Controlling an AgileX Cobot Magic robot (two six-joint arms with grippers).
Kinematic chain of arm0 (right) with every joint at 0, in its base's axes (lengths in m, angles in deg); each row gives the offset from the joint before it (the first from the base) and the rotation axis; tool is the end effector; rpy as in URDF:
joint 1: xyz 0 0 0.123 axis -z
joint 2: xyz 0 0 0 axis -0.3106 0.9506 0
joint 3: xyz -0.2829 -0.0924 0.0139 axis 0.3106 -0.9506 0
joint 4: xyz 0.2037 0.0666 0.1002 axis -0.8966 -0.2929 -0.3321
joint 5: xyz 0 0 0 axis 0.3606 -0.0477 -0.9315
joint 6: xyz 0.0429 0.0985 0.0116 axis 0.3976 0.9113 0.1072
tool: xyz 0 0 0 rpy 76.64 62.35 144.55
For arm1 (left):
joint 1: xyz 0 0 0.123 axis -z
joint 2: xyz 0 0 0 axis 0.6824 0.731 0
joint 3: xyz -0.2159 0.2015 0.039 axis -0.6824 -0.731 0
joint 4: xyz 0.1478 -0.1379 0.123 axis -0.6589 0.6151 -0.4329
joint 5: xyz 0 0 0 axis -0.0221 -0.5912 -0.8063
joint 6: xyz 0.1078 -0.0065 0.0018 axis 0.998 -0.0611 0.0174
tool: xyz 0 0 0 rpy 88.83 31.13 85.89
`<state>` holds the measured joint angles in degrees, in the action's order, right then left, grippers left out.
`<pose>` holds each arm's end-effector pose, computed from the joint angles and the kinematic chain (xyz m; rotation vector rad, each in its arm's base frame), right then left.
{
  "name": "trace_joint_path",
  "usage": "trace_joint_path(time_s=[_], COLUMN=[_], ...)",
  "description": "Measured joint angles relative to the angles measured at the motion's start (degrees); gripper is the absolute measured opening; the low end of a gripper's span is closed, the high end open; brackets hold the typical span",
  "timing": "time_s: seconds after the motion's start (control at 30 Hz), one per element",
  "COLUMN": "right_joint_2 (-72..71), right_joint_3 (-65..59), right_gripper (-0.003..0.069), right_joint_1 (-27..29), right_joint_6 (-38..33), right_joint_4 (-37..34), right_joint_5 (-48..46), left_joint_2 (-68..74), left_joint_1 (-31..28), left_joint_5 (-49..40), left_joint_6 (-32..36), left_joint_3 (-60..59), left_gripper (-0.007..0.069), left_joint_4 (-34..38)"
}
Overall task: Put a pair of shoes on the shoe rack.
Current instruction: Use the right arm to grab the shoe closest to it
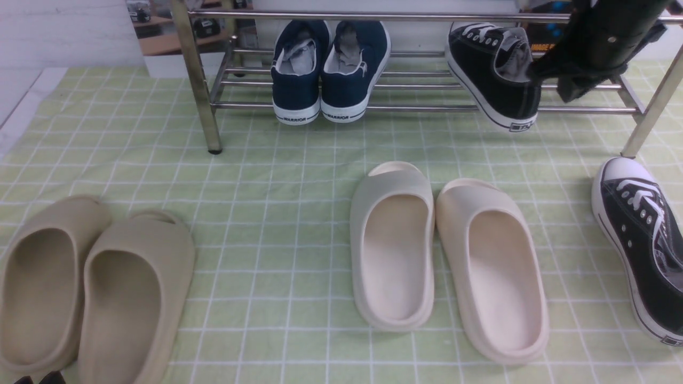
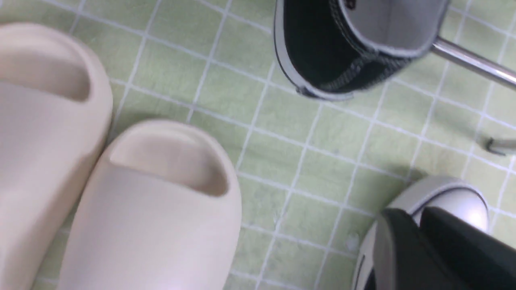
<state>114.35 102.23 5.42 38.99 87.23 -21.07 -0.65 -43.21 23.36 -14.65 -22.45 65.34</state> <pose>0.4079 0.0805 0.3460 -0.3909 2.6255 -0.0969 0.0402 -0.0012 0.1641 -0.1805 1.8811 -0.1443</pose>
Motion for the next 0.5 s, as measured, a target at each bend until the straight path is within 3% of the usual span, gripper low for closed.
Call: trace_joint_path(time_s=[0.13,0.27,0.5], right_joint_2=[-7.60,-15.77,-25.07], right_joint_3=[-7.03,-18.45,-38.56], right_gripper=[0.0335,0.0420,0.0442], right_joint_1=[0.05,0.05,0.05], right_joint_6=[0.00,1.80,8.37], right_joint_4=[0.00,0.13,2.69], right_joint_5=[-0.75,-0.93,3.64], left_joint_2=[0.00,0.00,0.00], left_joint_1=[0.00,0.00,0.00], left_joint_5=[0.00,0.00,0.00], left_joint_6=[0.00,0.01,0.01], left_joint_3=[0.00,0.00,0.00], left_gripper=[0.0231,0.0236,0.0238], left_joint_4=[0.00,0.00,0.00])
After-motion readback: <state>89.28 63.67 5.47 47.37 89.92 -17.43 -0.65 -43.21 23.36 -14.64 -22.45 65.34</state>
